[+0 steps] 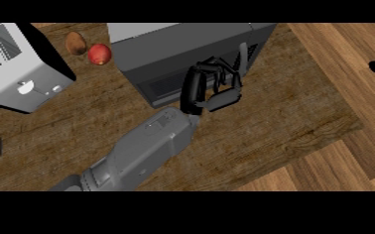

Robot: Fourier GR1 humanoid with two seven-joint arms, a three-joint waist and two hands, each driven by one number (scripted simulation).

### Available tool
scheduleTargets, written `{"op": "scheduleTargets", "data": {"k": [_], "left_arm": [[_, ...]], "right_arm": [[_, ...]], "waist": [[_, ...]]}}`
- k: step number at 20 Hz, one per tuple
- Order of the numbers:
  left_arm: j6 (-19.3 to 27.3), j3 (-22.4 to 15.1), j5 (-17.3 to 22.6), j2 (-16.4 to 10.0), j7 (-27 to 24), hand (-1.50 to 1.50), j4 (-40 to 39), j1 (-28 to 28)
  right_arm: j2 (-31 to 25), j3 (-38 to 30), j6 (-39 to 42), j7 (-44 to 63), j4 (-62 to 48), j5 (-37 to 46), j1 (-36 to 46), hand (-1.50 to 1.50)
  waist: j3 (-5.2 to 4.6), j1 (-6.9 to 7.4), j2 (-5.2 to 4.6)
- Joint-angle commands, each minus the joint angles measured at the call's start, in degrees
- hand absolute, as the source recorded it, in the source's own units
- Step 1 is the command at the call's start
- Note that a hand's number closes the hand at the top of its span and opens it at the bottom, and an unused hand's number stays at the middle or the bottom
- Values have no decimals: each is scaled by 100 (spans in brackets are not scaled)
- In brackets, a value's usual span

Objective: Pick up the milk, place it into the microwave and close the microwave

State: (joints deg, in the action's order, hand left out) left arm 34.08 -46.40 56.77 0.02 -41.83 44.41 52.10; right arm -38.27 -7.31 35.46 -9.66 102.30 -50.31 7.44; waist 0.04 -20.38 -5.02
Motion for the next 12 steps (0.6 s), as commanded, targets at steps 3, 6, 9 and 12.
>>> {"op": "scheduleTargets", "data": {"k": [3,6,9,12], "left_arm": [[-105,154,170,-2,65,150,-526,317],[-146,147,253,-2,123,150,-547,408],[-184,118,307,-2,67,150,-543,410],[-170,93,339,-2,17,150,-579,424]], "right_arm": [[-151,-39,95,103,-15,-197,10,-150],[-174,-78,128,100,-78,-288,39,-150],[-233,-78,193,116,-43,-270,65,-150],[-268,-62,249,142,-31,-332,63,-150]], "waist": [[-13,-66,-83],[-3,-38,-88],[-6,-40,-88],[-2,-54,-98]]}}
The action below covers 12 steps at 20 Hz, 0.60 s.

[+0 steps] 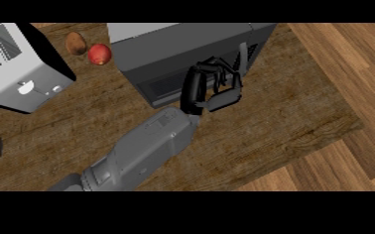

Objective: Pick up the milk, place it into the microwave and close the microwave

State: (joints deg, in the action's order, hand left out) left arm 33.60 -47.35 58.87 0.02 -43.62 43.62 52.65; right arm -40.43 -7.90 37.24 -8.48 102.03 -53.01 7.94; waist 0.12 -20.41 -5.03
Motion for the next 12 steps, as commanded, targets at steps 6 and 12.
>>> {"op": "scheduleTargets", "data": {"k": [6,12], "left_arm": [[33,-203,-36,-2,385,150,-812,524],[334,-244,145,-1,583,150,-1029,401]], "right_arm": [[-76,53,199,39,32,-308,117,-150],[-169,61,307,100,84,-587,61,-150]], "waist": [[15,-8,-66],[1,128,-19]]}}
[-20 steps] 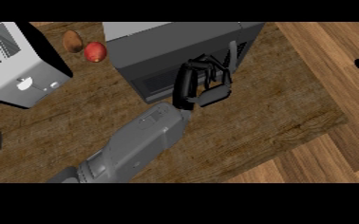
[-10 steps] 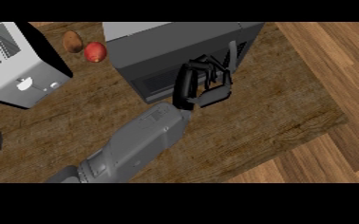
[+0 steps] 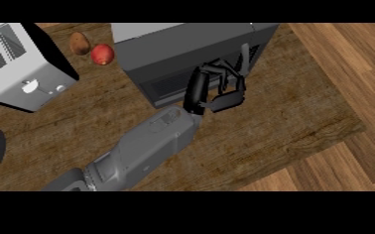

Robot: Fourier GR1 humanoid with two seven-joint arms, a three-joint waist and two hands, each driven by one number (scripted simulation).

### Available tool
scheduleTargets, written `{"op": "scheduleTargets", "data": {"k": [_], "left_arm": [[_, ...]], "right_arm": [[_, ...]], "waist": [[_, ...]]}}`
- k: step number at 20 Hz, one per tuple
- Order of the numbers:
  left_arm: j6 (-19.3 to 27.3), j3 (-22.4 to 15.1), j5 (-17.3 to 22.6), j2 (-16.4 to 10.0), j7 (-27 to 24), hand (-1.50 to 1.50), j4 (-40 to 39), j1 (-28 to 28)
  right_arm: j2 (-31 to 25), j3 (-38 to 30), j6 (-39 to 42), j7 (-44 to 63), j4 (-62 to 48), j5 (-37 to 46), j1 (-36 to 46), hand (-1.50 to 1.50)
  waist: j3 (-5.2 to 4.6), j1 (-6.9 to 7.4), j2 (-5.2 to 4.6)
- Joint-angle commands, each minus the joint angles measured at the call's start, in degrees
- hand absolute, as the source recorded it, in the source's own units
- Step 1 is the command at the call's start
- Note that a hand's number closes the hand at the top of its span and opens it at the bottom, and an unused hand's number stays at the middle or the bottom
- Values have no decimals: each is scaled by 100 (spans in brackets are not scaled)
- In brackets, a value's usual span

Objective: Pick up the milk, place it into the microwave and close the microwave

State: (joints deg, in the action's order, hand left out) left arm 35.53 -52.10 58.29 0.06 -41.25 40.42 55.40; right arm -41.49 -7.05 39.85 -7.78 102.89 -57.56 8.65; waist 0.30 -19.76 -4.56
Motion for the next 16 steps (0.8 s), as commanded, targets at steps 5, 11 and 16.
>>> {"op": "scheduleTargets", "data": {"k": [5,11,16], "left_arm": [[420,246,385,-6,407,150,-882,21],[296,107,618,-6,388,-150,-880,-191],[146,53,752,-26,339,-150,-951,-209]], "right_arm": [[-235,-194,107,52,74,-204,-73,-150],[-329,-269,55,133,168,-337,-291,-150],[-371,-375,20,145,301,-443,-475,-150]], "waist": [[-24,193,-6],[-46,373,19],[-44,420,36]]}}
